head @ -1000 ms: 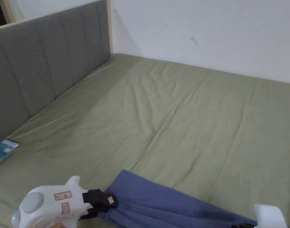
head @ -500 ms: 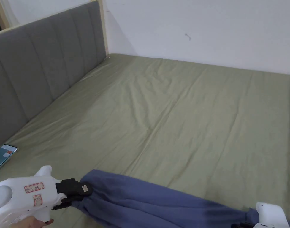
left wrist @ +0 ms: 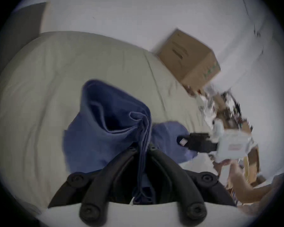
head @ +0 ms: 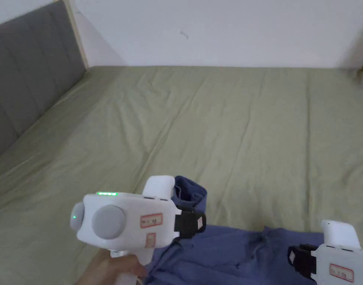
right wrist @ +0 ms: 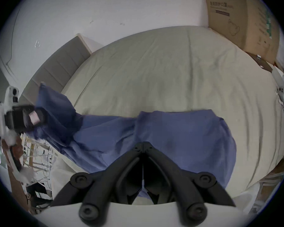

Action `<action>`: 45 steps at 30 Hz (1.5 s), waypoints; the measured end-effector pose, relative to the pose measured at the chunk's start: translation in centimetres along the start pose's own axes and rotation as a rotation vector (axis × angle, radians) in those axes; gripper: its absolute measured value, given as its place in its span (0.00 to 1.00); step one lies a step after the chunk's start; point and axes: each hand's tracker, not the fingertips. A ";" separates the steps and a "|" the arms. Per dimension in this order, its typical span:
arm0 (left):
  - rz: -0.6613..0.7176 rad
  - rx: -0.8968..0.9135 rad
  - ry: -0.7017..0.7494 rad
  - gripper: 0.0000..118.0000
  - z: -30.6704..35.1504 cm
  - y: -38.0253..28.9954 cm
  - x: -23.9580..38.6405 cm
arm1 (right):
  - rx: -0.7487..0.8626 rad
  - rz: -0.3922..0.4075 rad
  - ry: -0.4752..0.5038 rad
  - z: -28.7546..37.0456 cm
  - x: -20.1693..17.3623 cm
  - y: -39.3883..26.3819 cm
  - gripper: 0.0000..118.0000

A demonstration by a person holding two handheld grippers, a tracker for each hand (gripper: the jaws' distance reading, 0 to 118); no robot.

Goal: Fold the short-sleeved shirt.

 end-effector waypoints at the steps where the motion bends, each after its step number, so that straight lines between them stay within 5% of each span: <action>1: -0.004 -0.032 0.000 0.05 -1.8 -0.6 0.9 | 0.003 -0.018 -0.003 0.3 0.6 -0.2 0.00; 4: 0.019 -0.137 -0.090 0.11 -6.8 -2.9 1.9 | 0.009 -0.070 -0.019 1.0 2.3 -0.8 0.00; 5: 0.056 -0.168 -0.089 0.26 -8.0 -3.7 1.9 | 0.009 -0.077 -0.029 1.2 2.8 -1.0 0.00; 7: 0.091 -0.225 -0.061 0.81 -9.3 -4.9 2.1 | 0.011 -0.081 -0.044 1.5 3.5 -1.3 0.00; 9: 0.112 -0.177 -0.056 0.93 -8.9 -5.3 1.9 | 0.016 -0.089 -0.054 1.9 3.9 -1.5 0.00; 14: 0.257 -0.014 -0.134 0.83 -4.2 -3.0 0.3 | 0.030 -0.094 -0.048 2.3 4.0 -1.4 0.00; 15: 0.281 0.031 -0.135 0.68 -3.0 -2.4 -0.4 | 0.035 -0.092 -0.047 2.3 3.9 -1.3 0.00; 17: 0.298 0.085 -0.090 0.00 -1.2 -1.7 -1.9 | 0.040 -0.087 -0.038 2.3 3.7 -1.2 0.00; 22: 0.260 -0.018 0.058 0.00 -1.9 -2.6 -4.0 | 0.045 -0.079 -0.022 2.2 3.2 -1.3 0.00; 30: 0.369 -0.141 -0.095 0.00 -8.5 -6.3 -2.7 | 0.032 -0.086 -0.015 2.1 3.4 -1.8 0.00; 45: 0.262 -0.252 -0.184 0.00 -11.2 -8.3 3.1 | 0.021 -0.121 -0.013 1.9 4.7 -2.7 0.00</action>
